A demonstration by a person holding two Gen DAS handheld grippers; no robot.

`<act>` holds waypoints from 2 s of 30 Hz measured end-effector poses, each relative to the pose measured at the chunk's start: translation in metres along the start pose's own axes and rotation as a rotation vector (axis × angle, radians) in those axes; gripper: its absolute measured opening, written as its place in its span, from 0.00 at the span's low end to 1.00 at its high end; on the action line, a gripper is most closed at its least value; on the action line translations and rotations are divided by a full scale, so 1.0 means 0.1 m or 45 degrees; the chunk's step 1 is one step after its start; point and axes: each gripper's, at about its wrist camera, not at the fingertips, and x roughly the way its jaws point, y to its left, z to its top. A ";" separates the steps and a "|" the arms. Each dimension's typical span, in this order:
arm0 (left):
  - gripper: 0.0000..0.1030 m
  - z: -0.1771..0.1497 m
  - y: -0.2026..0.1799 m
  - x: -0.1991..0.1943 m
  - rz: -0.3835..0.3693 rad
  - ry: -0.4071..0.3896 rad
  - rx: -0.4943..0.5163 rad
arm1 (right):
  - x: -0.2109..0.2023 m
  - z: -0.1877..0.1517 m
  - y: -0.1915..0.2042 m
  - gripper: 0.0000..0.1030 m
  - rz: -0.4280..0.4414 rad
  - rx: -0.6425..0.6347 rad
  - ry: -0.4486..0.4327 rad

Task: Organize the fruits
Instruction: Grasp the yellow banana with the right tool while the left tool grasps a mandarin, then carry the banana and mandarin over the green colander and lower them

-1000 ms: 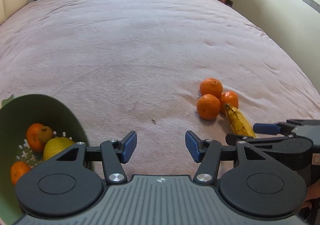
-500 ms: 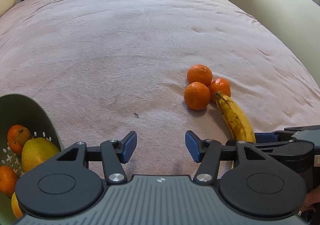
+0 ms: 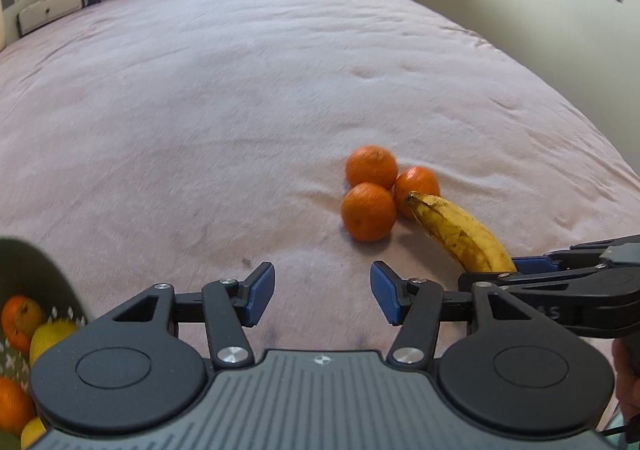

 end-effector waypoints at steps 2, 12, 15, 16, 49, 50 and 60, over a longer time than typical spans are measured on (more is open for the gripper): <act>0.62 0.06 -0.03 0.02 -0.017 -0.026 0.025 | -0.08 0.04 -0.02 0.35 -0.007 0.008 -0.047; 0.62 0.27 -0.20 0.32 -0.111 -0.043 0.130 | -0.13 0.26 -0.16 0.35 -0.097 0.005 -0.163; 0.62 0.30 -0.18 0.45 -0.136 -0.012 0.101 | -0.07 0.29 -0.19 0.35 -0.144 -0.026 -0.169; 0.62 0.31 -0.18 0.50 -0.137 0.000 0.097 | -0.06 0.30 -0.20 0.35 -0.154 -0.030 -0.170; 0.46 0.31 -0.18 0.30 -0.027 0.047 0.057 | -0.14 0.32 -0.12 0.35 -0.072 -0.034 -0.186; 0.46 0.31 -0.17 0.24 -0.016 0.040 0.056 | -0.16 0.32 -0.09 0.35 -0.063 -0.040 -0.192; 0.46 0.30 0.03 -0.35 0.068 -0.027 0.026 | -0.38 0.26 0.27 0.35 0.063 -0.101 -0.214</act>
